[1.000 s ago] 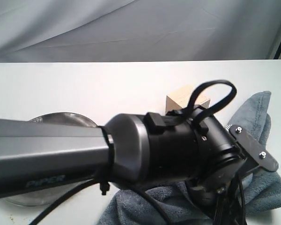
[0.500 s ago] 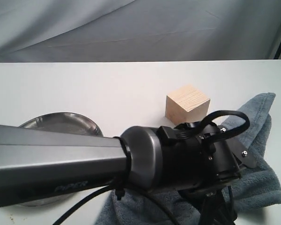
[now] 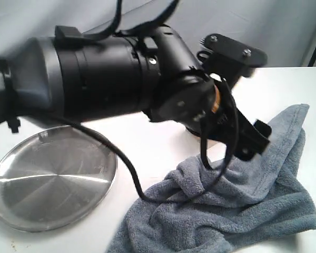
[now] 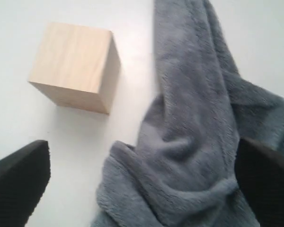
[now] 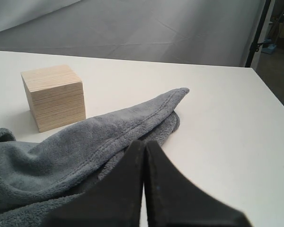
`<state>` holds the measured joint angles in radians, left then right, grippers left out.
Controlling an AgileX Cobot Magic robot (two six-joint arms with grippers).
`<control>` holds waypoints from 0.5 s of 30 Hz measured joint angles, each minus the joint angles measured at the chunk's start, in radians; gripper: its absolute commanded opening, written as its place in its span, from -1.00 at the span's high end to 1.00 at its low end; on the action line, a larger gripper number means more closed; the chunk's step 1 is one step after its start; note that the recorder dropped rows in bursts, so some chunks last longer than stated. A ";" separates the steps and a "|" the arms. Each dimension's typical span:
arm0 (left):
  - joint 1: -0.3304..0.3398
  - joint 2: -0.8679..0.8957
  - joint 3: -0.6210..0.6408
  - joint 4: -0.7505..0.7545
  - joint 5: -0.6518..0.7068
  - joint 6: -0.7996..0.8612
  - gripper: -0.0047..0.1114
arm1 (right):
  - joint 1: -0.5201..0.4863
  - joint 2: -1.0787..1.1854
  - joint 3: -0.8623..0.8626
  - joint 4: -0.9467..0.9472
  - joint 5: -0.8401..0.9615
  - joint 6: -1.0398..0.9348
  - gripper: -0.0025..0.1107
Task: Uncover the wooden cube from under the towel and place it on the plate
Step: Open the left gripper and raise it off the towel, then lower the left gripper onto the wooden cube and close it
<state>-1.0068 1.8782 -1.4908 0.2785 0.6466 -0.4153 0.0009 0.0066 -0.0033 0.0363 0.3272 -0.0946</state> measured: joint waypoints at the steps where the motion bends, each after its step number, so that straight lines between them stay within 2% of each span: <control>1: 0.048 0.000 0.000 -0.020 -0.021 0.000 -0.83 | 0.000 0.000 0.000 0.000 0.000 0.000 0.96; 4: 0.132 0.000 0.000 -0.112 -0.048 0.077 -0.83 | 0.000 0.000 0.000 0.000 0.000 0.000 0.96; 5: 0.162 0.000 0.000 -0.183 -0.059 0.130 -0.83 | 0.000 0.000 0.000 0.000 0.000 0.000 0.96; 6: 0.211 0.000 0.000 -0.313 -0.077 0.253 -0.83 | 0.000 0.000 0.000 0.000 0.000 0.000 0.96; 8: 0.259 0.011 -0.008 -0.461 -0.082 0.392 -0.83 | 0.000 0.000 0.000 0.000 0.000 0.000 0.96; 10: 0.296 0.035 -0.033 -0.616 -0.082 0.545 -0.83 | 0.000 0.000 0.000 0.000 0.000 0.000 0.96; 11: 0.314 0.063 -0.068 -0.717 -0.083 0.697 -0.83 | 0.000 0.000 0.000 0.000 0.000 0.000 0.96; 15: 0.321 0.154 -0.167 -0.792 -0.104 0.878 -0.83 | 0.000 0.000 0.000 0.000 0.000 0.000 0.96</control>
<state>-0.6853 2.0323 -1.6579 -0.5140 0.5427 0.4624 0.0009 0.0066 -0.0033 0.0363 0.3272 -0.0946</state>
